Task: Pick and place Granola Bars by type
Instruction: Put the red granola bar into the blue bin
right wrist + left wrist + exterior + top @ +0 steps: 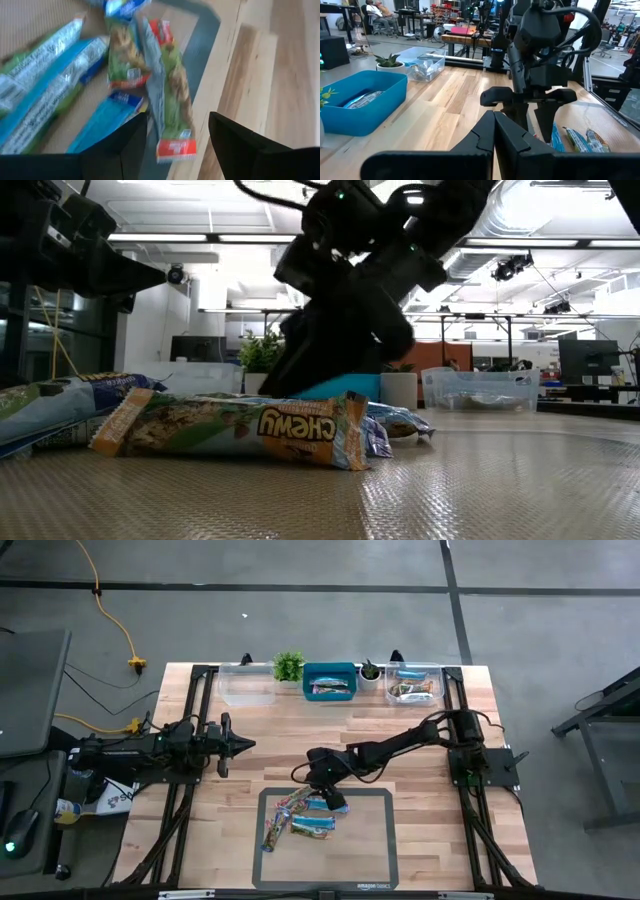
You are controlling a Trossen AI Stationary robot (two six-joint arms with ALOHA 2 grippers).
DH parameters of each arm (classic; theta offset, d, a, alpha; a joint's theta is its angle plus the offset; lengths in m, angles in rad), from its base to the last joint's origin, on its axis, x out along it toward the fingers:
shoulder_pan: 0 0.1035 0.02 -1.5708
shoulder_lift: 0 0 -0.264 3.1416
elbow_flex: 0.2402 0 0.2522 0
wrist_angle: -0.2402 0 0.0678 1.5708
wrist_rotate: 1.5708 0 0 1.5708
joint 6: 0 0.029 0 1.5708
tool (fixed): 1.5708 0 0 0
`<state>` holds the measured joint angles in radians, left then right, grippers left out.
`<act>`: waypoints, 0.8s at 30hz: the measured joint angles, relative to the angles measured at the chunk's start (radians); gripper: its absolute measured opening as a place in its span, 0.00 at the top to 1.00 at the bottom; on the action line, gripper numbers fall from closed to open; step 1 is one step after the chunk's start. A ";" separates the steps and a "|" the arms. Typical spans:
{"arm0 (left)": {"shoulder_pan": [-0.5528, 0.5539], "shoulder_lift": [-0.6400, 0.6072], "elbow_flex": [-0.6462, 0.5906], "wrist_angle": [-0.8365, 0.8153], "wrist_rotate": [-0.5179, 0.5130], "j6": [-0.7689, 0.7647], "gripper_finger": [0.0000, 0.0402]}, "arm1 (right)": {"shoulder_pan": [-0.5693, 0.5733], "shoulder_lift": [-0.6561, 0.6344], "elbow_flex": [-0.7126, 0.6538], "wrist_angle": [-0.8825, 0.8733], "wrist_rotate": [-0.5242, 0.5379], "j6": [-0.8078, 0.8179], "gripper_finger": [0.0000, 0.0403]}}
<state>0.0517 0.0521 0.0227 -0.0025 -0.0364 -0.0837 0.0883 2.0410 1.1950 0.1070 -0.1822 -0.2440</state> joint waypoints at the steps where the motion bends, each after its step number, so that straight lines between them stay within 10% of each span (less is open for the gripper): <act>1: 0.000 0.000 0.000 0.000 0.000 0.000 1.00 | 0.000 0.002 0.003 0.003 0.000 0.001 0.51; 24: 0.000 0.000 0.000 0.000 0.000 0.000 1.00 | 0.006 0.042 0.001 0.024 0.013 0.008 0.55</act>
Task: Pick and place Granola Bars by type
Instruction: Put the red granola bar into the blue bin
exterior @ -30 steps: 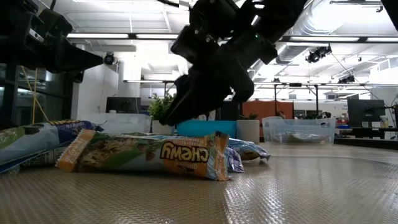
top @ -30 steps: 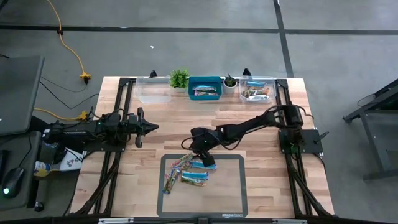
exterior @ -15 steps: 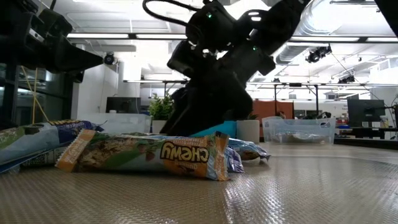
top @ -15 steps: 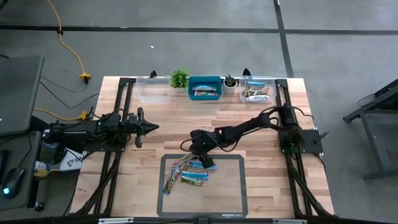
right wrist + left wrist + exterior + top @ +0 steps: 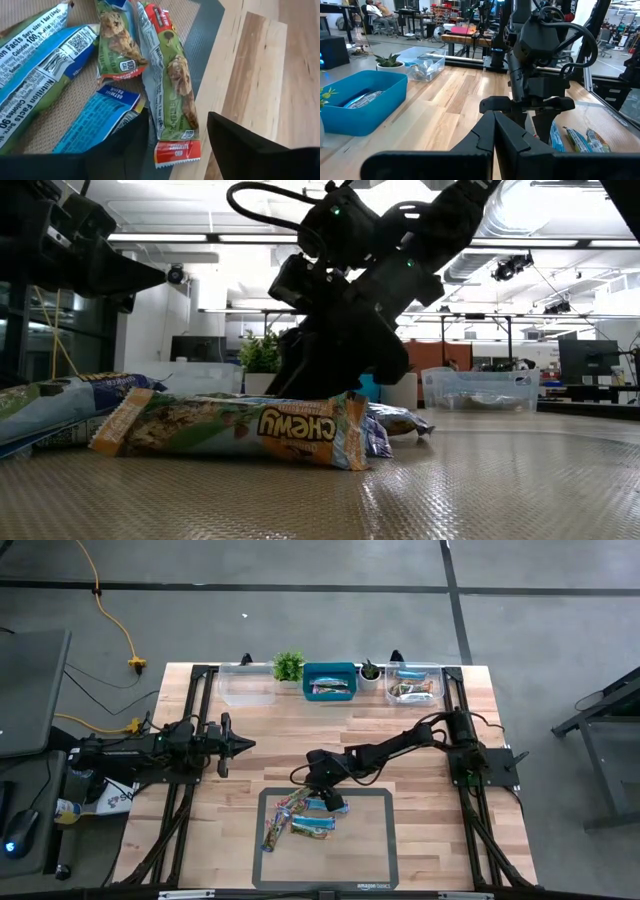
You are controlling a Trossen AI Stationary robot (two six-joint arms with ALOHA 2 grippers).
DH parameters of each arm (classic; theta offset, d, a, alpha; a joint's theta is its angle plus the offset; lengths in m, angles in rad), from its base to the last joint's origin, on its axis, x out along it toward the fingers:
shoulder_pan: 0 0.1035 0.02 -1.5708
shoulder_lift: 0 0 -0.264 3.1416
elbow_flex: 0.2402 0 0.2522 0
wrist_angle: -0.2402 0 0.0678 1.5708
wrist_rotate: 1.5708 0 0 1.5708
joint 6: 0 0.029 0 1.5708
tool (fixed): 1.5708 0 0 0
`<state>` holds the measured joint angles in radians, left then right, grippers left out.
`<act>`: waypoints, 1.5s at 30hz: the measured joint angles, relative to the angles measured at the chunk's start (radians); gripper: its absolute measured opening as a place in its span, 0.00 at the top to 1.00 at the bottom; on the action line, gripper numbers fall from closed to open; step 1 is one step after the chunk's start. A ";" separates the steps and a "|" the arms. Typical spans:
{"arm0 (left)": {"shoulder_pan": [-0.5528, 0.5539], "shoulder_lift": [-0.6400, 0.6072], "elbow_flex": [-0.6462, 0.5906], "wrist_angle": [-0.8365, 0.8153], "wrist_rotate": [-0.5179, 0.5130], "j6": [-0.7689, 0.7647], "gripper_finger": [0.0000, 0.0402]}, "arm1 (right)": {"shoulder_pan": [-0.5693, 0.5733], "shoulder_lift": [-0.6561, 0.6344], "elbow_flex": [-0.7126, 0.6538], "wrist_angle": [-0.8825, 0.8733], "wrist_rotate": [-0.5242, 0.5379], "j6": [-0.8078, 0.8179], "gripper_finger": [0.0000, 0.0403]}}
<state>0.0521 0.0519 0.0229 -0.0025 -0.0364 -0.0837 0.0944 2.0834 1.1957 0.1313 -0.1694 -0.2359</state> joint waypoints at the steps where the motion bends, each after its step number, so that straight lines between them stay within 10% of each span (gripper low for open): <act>1: 0.000 0.000 0.000 0.000 0.000 0.000 1.00 | 0.000 0.000 0.000 0.001 -0.001 0.000 0.56; 22: 0.000 0.000 0.000 0.000 0.000 0.000 1.00 | 0.004 -0.002 0.007 -0.009 0.009 0.075 0.86; 45: 0.000 0.000 0.000 0.000 0.000 0.000 1.00 | 0.005 -0.001 0.233 -0.247 0.203 0.067 0.91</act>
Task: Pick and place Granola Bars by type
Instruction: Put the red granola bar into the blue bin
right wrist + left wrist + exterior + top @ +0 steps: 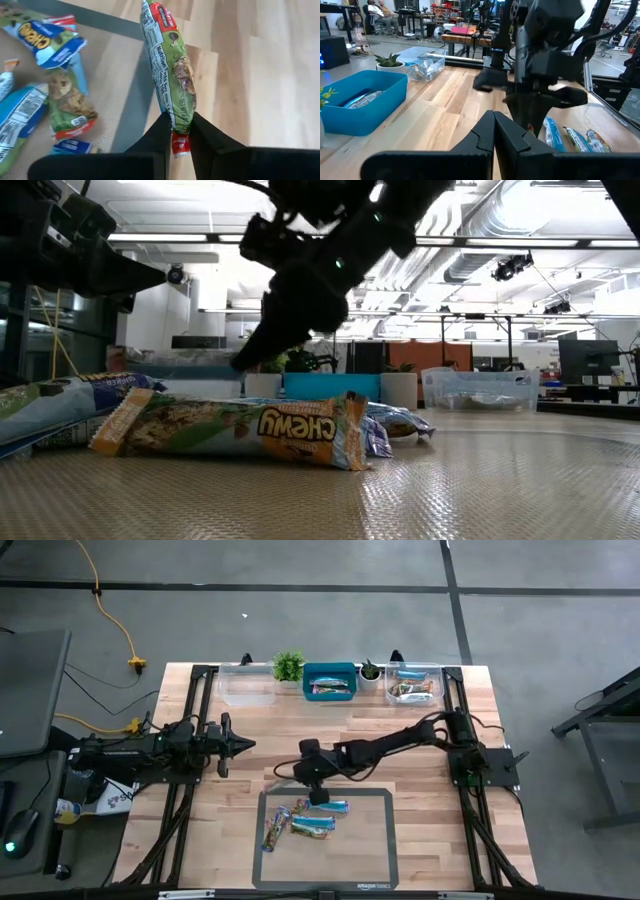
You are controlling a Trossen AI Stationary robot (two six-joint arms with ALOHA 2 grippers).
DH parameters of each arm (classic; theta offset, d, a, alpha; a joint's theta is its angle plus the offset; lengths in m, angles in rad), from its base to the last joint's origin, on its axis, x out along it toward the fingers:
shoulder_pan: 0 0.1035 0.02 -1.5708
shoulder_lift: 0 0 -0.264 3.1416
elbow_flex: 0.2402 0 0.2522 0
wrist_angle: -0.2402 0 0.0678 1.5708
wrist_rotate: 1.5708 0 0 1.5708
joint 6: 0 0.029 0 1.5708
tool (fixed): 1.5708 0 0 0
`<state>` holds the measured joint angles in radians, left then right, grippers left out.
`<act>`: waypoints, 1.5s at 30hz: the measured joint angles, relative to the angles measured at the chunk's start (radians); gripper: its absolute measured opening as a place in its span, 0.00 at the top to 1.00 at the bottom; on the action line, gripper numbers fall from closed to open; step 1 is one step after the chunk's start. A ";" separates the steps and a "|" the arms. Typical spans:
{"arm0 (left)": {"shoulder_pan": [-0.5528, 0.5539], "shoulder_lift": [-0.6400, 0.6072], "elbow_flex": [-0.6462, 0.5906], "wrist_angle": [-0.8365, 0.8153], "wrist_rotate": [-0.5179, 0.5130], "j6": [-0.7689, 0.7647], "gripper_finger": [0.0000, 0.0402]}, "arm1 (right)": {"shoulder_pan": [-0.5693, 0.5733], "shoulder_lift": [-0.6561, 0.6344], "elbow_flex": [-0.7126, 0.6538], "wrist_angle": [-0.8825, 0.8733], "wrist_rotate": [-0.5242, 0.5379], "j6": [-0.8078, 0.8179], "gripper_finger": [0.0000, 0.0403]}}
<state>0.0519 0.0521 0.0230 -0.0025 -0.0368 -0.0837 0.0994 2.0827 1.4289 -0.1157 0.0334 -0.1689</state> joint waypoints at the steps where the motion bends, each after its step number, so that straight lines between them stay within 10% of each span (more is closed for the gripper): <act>1: 0.000 0.000 0.000 0.000 0.000 0.000 1.00 | 0.001 0.000 0.024 -0.035 0.017 -0.002 0.91; 22: 0.000 0.000 0.000 0.000 0.000 0.000 1.00 | 0.018 0.000 0.721 -0.684 0.054 0.062 0.92; 35: 0.000 0.000 0.000 0.000 0.000 0.000 1.00 | 0.054 -0.047 0.890 -0.347 0.099 0.043 0.93; 45: 0.000 0.000 0.000 0.000 0.000 0.000 1.00 | 0.017 -0.049 0.888 -0.093 0.514 -0.019 0.92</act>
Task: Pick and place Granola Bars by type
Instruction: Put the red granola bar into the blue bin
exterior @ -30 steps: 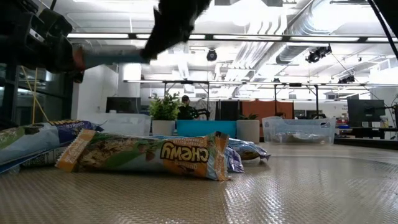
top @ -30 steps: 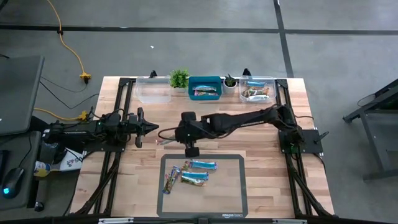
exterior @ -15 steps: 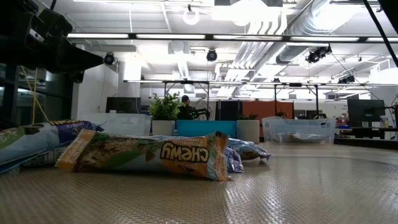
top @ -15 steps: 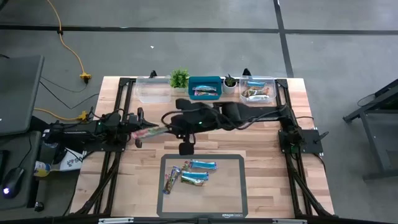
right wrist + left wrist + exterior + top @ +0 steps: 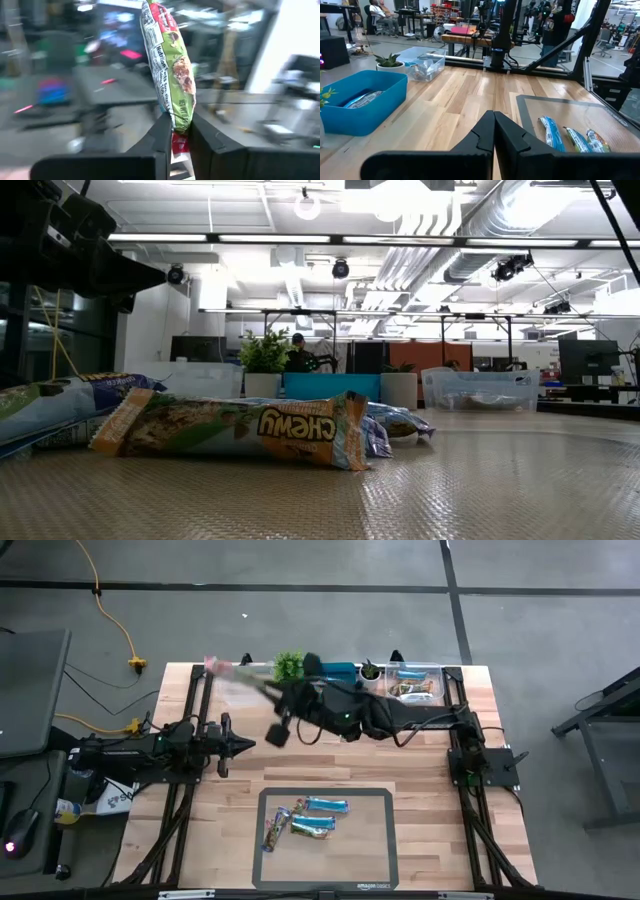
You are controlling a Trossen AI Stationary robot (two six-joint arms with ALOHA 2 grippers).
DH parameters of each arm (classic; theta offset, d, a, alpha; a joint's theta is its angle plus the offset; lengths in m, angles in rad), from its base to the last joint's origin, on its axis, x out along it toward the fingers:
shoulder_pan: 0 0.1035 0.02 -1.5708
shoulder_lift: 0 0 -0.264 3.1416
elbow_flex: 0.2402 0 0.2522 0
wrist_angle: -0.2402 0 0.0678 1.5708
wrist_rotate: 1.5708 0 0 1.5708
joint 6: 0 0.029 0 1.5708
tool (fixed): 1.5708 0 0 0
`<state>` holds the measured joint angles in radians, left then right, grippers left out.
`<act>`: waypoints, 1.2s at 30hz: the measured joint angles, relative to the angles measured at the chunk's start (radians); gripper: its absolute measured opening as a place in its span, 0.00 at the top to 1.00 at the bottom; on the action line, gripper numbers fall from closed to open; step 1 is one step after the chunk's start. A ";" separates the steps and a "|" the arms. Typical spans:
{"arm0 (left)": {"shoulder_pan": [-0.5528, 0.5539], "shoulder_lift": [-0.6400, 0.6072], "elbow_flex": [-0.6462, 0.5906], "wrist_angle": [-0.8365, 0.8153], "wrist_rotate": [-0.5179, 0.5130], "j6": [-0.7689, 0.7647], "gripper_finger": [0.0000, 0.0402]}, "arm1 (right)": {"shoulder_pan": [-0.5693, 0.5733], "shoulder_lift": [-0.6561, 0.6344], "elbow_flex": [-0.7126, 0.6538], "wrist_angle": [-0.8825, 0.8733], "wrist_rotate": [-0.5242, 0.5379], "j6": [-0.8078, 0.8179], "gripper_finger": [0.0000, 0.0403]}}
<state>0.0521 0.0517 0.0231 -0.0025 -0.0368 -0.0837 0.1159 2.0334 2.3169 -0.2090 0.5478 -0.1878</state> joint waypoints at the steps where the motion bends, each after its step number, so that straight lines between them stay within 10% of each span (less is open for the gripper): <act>1: 0.000 0.000 0.000 0.000 0.000 0.000 1.00 | -0.007 0.000 0.000 0.020 0.036 -0.019 0.93; 14: 0.000 0.000 0.000 0.000 0.000 0.000 1.00 | -0.182 0.000 0.000 -0.164 0.353 -0.115 0.88; 36: 0.000 0.000 0.000 0.000 0.000 0.000 1.00 | -0.723 0.016 -0.062 -0.890 -0.455 -0.103 0.91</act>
<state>0.0521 0.0517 0.0231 -0.0025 -0.0368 -0.0836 -0.6068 2.0495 2.2548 -1.0993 0.0930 -0.2911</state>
